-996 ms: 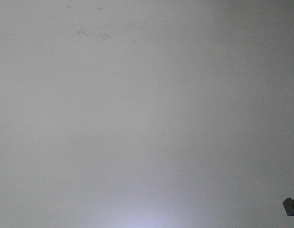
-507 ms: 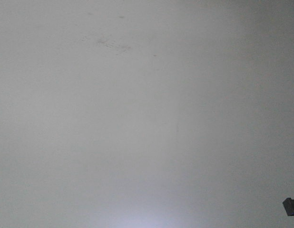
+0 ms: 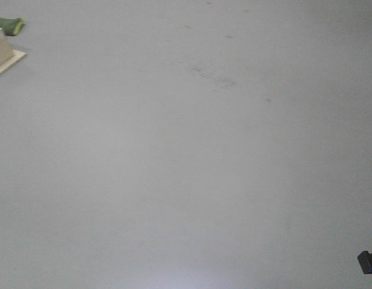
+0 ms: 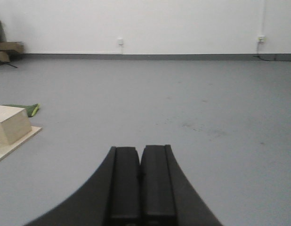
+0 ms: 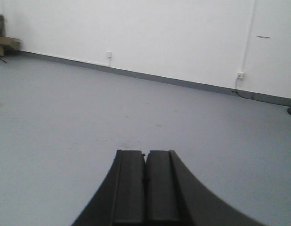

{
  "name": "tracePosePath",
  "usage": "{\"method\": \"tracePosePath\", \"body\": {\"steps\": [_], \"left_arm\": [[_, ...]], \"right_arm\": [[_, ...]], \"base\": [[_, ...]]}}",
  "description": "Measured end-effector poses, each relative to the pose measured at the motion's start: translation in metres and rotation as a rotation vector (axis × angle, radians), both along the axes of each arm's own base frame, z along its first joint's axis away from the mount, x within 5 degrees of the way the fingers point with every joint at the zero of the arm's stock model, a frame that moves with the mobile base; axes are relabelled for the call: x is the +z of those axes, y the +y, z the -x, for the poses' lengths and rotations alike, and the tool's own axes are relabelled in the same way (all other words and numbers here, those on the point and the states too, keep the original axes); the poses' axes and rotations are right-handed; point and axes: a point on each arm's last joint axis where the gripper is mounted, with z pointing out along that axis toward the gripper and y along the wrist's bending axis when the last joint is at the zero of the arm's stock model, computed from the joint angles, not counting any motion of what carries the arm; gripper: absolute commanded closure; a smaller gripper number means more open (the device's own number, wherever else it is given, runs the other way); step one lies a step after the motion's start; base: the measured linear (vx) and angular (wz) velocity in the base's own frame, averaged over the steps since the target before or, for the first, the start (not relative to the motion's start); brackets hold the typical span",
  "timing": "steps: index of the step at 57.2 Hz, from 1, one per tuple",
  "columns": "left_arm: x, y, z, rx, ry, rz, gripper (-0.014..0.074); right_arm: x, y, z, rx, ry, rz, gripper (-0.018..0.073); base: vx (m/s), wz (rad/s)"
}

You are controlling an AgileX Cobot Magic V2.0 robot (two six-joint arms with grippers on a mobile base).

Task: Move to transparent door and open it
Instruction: 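Turn and drive the base toward the white-framed sliding glass door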

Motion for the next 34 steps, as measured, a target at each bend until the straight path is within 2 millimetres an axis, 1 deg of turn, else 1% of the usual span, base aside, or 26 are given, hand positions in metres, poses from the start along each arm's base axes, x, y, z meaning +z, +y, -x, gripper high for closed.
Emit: {"method": "tracePosePath", "body": {"steps": [34], "left_arm": [[0.0001,0.0000,0.0000,0.000,-0.001,0.000,0.0599]], "right_arm": [[0.0001,0.0000,0.0000,0.000,-0.001,0.000,0.0561]], "base": [[0.59,0.59]]}}
